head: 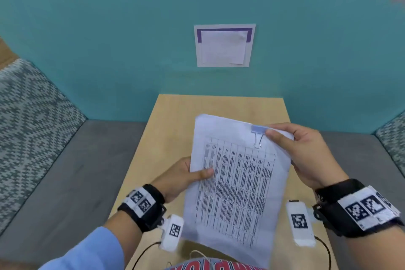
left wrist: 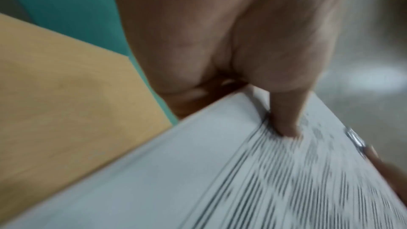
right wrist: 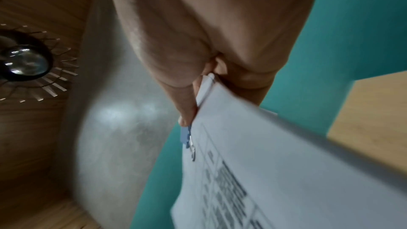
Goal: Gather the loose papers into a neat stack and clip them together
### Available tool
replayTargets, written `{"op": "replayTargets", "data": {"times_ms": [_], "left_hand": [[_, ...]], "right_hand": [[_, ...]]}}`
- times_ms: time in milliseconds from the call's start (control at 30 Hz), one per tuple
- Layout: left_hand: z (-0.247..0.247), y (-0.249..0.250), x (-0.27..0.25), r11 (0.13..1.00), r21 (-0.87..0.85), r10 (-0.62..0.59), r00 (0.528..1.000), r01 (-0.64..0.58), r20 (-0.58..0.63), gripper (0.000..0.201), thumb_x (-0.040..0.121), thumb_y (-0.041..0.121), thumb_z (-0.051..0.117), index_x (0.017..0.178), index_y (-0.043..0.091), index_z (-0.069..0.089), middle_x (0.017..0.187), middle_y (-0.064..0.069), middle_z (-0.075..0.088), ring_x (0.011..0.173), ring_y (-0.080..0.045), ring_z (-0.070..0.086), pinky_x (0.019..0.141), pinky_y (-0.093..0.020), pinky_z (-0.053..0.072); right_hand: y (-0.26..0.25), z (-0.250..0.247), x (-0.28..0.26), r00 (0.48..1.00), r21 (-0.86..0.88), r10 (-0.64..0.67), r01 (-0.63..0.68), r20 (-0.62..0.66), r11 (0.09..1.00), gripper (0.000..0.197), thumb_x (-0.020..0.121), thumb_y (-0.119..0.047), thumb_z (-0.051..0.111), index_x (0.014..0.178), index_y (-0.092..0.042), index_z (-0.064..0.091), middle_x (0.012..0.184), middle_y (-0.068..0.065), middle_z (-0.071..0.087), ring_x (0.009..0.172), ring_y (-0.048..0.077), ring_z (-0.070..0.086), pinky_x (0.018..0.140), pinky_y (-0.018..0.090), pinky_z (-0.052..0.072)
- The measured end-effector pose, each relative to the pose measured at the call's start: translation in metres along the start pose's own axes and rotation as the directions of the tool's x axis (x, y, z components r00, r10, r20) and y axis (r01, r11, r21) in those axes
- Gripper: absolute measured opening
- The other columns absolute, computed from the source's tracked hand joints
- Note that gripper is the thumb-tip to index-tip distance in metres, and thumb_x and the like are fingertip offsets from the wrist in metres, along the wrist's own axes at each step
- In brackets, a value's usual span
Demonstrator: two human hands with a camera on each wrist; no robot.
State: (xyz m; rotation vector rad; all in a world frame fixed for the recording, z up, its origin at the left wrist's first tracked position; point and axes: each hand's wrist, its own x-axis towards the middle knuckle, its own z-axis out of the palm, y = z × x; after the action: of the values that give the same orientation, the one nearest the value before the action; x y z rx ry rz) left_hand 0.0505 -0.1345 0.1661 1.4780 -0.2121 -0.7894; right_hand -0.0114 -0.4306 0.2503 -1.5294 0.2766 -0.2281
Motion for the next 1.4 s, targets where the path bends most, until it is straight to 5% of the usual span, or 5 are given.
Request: {"op": "replayTargets", "data": {"times_ms": [267, 667, 833, 1300, 1400], "left_hand": [[-0.009, -0.032, 0.026, 0.99, -0.142, -0.029, 0.955, -0.014, -0.296, 0.071, 0.081, 0.049, 0.087, 0.142, 0.021, 0.065, 0.143, 0.001, 0.072, 0.138, -0.021, 0.063, 0.124, -0.053, 0.04], [-0.038, -0.11, 0.049, 0.908, 0.009, -0.404, 0.879, 0.42, -0.252, 0.04, 0.102, -0.006, 0.058, 0.133, 0.02, 0.058, 0.12, -0.013, 0.076, 0.092, -0.025, 0.075, 0.079, -0.04, 0.065], [-0.054, -0.139, 0.083, 0.908, 0.068, -0.364, 0.856, 0.414, -0.367, 0.045, 0.101, -0.005, 0.062, 0.137, 0.02, 0.064, 0.119, -0.014, 0.074, 0.114, -0.036, 0.073, 0.103, -0.058, 0.058], [-0.09, -0.189, 0.136, 0.829, 0.225, -0.422, 0.837, 0.511, -0.348, 0.04, 0.105, 0.004, 0.058, 0.122, 0.04, 0.061, 0.106, -0.014, 0.064, 0.092, -0.033, 0.066, 0.09, -0.06, 0.062], [-0.093, -0.186, 0.13, 0.78, 0.417, -0.357, 0.879, 0.466, -0.315, 0.041, 0.104, 0.017, 0.063, 0.138, 0.037, 0.054, 0.1, -0.005, 0.069, 0.084, -0.026, 0.068, 0.075, -0.04, 0.062]], "right_hand": [[0.096, 0.003, -0.04, 0.835, 0.11, 0.436, -0.495, 0.336, 0.862, 0.034, 0.104, -0.016, 0.057, 0.137, -0.018, 0.064, 0.132, 0.009, 0.073, 0.117, 0.03, 0.073, 0.091, 0.048, 0.061], [0.229, 0.013, -0.03, 0.758, 0.044, 0.648, -0.651, 0.073, 0.758, 0.042, 0.101, 0.01, 0.053, 0.134, -0.015, 0.061, 0.121, 0.013, 0.077, 0.107, 0.033, 0.076, 0.091, 0.052, 0.06], [0.251, 0.033, -0.016, 0.693, -0.018, 0.721, -0.72, 0.011, 0.693, 0.039, 0.099, 0.014, 0.05, 0.132, -0.008, 0.054, 0.123, 0.022, 0.07, 0.11, 0.042, 0.07, 0.093, 0.057, 0.058], [0.282, 0.046, 0.038, 0.731, -0.709, 0.682, -0.488, -0.013, 0.51, 0.048, 0.097, -0.009, 0.056, 0.142, -0.009, 0.04, 0.107, 0.005, 0.062, 0.088, 0.023, 0.063, 0.064, 0.026, 0.05], [0.28, 0.041, 0.04, 0.735, -0.843, 0.678, -0.354, 0.016, 0.404, 0.046, 0.096, -0.026, 0.06, 0.136, -0.012, 0.043, 0.111, 0.006, 0.068, 0.093, 0.024, 0.069, 0.079, 0.035, 0.059]]}}
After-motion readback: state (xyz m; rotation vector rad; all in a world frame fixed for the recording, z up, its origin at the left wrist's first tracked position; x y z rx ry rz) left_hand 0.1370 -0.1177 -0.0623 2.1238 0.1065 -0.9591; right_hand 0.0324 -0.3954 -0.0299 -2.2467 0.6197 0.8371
